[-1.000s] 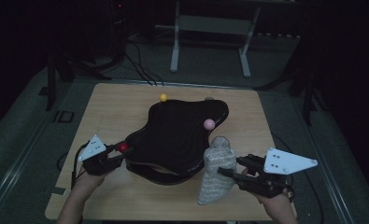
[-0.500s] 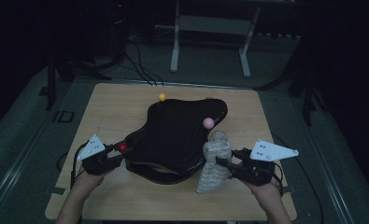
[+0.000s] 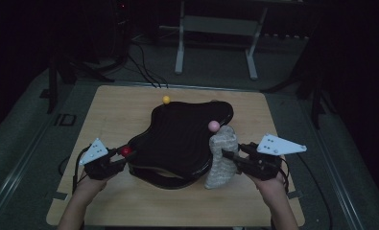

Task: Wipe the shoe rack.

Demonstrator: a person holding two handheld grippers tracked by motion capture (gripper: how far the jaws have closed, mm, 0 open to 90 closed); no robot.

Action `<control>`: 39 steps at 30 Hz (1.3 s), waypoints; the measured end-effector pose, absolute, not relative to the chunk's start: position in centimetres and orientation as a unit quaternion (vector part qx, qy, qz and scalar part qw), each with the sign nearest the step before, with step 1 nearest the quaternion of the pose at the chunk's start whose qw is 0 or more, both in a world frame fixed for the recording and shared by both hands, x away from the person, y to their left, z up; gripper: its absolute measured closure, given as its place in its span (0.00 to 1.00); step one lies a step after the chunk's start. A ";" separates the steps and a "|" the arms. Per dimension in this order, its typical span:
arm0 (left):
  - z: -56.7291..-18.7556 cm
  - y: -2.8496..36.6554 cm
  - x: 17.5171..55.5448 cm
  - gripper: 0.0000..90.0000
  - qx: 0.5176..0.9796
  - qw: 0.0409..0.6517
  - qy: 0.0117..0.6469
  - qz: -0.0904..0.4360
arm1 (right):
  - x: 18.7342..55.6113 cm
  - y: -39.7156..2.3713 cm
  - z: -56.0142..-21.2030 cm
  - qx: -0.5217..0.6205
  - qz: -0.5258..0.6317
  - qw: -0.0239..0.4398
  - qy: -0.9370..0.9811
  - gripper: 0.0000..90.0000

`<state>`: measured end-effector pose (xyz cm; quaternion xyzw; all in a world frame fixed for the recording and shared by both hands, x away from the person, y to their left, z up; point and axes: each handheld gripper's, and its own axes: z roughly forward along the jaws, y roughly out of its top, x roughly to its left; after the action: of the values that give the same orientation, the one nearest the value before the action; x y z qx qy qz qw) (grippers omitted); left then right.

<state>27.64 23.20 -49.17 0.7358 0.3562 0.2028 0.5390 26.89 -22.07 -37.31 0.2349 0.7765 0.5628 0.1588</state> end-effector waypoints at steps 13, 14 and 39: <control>-49.1 23.2 27.6 0.66 0.737 0.537 0.357 0.204 | 28.6 -22.0 -37.4 0.256 0.551 0.170 0.776 0.76; -49.2 23.2 27.6 0.66 0.736 0.538 0.357 0.205 | 28.9 -21.8 -37.7 0.255 0.548 0.165 0.780 0.76; -49.2 23.2 27.5 0.66 0.737 0.537 0.356 0.204 | 26.9 -22.0 -37.3 0.247 0.553 0.157 0.780 0.76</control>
<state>27.53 23.23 -49.15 0.7366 0.3561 0.2044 0.5375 26.93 -22.04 -37.34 0.2470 0.7801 0.5531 0.1567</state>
